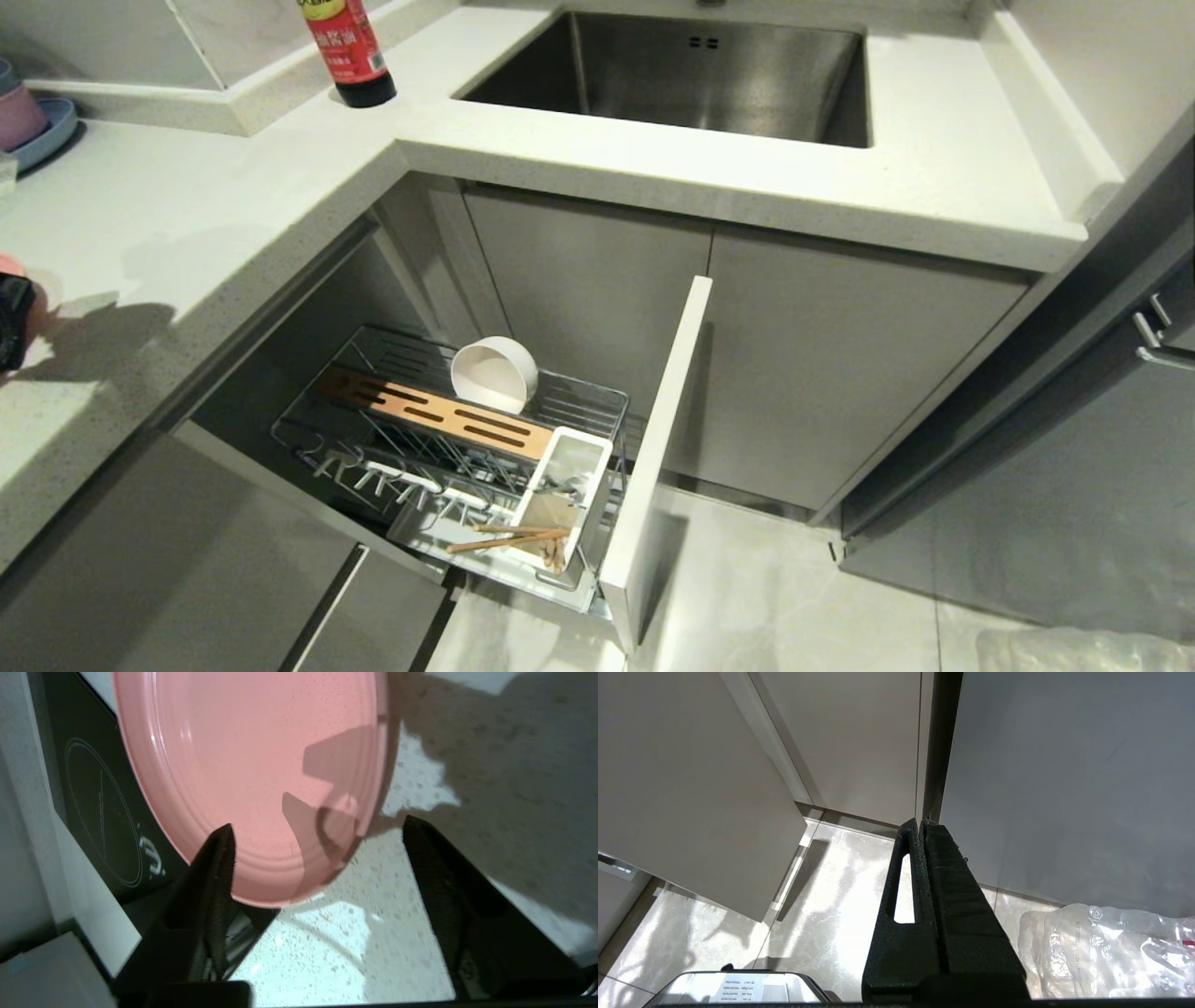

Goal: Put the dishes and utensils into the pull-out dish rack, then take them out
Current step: Take the plate out of the cupboard, then take the bowl out of the cupboard

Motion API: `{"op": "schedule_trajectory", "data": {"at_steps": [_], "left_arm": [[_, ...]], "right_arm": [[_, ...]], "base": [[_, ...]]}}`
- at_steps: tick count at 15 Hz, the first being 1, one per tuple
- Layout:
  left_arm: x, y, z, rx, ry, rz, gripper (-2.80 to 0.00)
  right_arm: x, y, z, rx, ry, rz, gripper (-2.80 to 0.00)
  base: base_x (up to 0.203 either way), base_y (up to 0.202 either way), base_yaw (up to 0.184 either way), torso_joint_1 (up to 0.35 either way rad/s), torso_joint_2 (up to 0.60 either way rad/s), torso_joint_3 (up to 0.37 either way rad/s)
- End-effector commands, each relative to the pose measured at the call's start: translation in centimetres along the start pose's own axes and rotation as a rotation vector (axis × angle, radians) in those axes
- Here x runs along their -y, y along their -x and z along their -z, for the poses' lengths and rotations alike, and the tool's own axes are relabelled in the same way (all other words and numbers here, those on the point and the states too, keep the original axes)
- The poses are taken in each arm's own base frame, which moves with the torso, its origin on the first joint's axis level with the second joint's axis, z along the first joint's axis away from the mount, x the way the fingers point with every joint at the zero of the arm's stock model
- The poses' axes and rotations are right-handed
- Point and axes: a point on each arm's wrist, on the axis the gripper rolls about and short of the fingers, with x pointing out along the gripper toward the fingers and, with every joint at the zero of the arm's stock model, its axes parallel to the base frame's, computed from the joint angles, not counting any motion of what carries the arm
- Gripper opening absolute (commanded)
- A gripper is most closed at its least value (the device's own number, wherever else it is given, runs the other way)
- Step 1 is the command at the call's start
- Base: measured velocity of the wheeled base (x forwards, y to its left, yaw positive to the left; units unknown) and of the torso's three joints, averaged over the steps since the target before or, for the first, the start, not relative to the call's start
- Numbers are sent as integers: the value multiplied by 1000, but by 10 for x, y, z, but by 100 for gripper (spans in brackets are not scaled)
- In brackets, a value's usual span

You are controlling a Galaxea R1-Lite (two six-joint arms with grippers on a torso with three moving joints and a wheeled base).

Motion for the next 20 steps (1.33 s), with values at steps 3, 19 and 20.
{"op": "schedule_trajectory", "data": {"at_steps": [3, 19, 20], "left_arm": [[-18, 41, 23, 121, 35, 43, 0], [-69, 136, 83, 516, 963, 674, -280], [-55, 131, 79, 446, 978, 721, -280]], "right_arm": [[0, 0, 0, 0, 0, -1, -280], [0, 0, 0, 1, 0, -1, -280], [0, 0, 0, 0, 0, 0, -280]], "base": [[0, 0, 0, 0, 0, 0], [0, 0, 0, 0, 0, 0], [0, 0, 0, 0, 0, 0]]}}
